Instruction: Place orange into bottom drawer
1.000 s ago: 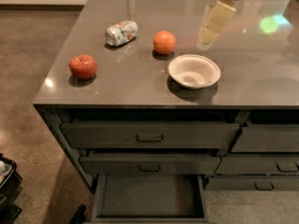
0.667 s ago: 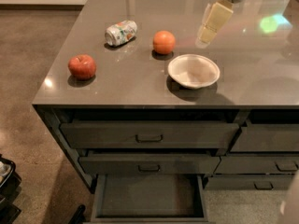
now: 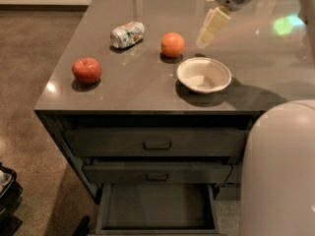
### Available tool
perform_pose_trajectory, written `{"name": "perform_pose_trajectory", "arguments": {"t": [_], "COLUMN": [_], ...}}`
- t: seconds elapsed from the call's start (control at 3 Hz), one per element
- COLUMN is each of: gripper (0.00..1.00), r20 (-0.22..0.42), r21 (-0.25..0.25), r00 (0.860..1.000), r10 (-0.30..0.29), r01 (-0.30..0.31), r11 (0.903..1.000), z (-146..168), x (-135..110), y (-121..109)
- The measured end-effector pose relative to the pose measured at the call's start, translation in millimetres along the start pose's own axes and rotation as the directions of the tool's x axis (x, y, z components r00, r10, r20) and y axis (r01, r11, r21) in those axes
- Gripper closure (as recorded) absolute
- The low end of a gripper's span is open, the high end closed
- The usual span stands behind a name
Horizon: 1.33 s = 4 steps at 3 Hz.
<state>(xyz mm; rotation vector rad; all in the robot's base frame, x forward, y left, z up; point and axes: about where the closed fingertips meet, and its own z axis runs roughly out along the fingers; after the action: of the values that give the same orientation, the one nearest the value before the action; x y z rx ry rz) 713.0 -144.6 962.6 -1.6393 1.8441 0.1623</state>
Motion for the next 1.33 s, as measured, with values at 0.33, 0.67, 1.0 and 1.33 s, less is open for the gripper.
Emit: {"name": "perform_pose_trajectory", "arguments": {"t": [0.33, 0.67, 1.0, 1.33], "gripper": [0.0, 0.0, 0.0, 0.0], "r20": [0.038, 0.067, 0.097, 0.126], "r21": [-0.013, -0.039, -0.064, -0.09], "r00": [0.998, 0.993, 0.989, 0.985], "r10": [0.049, 0.095, 0.111, 0.119], "r01": [-0.048, -0.093, -0.105, -0.109], "r11": [0.9988, 0.9949, 0.9924, 0.99], "z": [32, 62, 89, 114], "x": [14, 25, 24, 17], "y": [-14, -20, -24, -26]}}
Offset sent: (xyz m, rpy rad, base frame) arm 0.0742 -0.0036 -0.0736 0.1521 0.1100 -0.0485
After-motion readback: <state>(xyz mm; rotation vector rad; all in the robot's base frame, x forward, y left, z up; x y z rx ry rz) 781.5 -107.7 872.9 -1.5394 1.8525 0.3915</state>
